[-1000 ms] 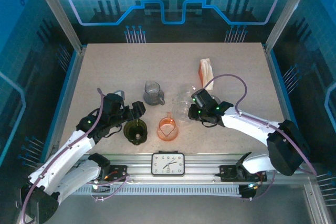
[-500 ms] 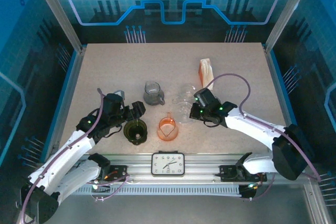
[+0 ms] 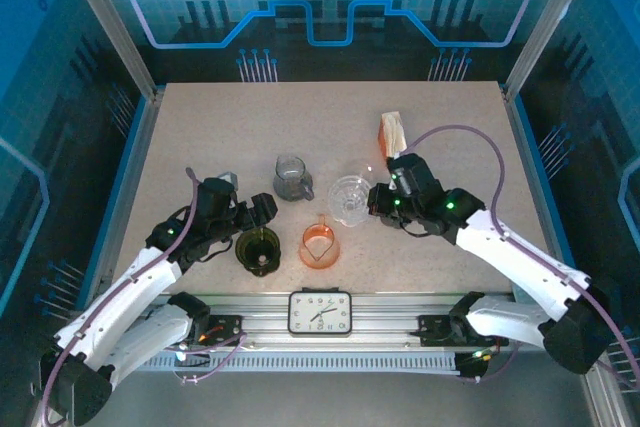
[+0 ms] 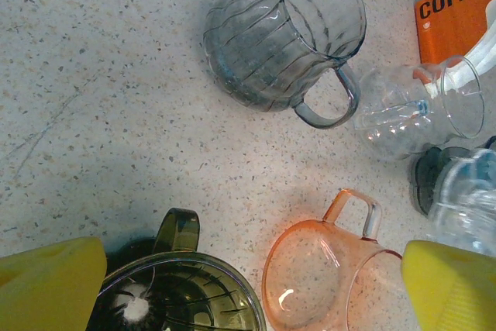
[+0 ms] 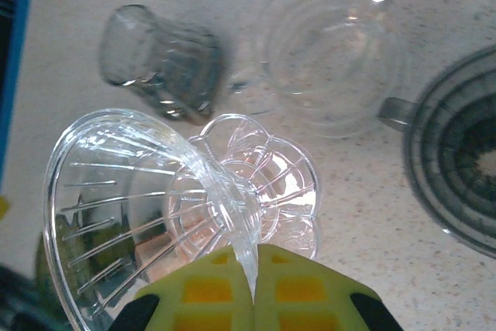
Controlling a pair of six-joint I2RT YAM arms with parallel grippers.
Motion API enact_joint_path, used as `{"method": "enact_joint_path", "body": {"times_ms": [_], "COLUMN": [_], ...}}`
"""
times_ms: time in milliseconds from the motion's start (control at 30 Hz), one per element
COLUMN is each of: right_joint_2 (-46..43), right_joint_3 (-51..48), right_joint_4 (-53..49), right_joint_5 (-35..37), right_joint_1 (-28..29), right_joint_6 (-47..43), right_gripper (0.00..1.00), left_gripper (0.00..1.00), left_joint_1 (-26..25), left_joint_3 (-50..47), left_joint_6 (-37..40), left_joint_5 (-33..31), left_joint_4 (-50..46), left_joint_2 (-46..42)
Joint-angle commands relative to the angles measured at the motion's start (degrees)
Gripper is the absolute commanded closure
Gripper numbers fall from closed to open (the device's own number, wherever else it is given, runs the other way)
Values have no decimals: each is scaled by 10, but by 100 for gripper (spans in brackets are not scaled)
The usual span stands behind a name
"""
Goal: Place the coffee filter in the dripper
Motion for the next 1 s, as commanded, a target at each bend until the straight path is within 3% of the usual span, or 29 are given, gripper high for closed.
{"method": "enact_joint_path", "body": {"times_ms": [0, 200, 467, 967], "right_joint_2": [-6, 41, 100, 120], "right_joint_3": [30, 56, 77, 79], "right_joint_4": [-36, -36, -33, -52], "right_joint_5": [-80, -164, -166, -143], "right_joint_1": [-7, 13, 53, 71], "right_joint_6": [-15, 5, 4, -4], "right_gripper": [100, 100, 100, 100], "left_gripper": [1, 1, 1, 1], "left_joint_1": [4, 4, 4, 7], "left_joint_3": [12, -2, 1, -5], "left_joint_6": [-4, -6, -1, -2], "left_joint_5": [2, 8, 6, 6], "left_joint_4": [-6, 8, 4, 9], "left_joint_2": [-5, -5, -9, -10]}}
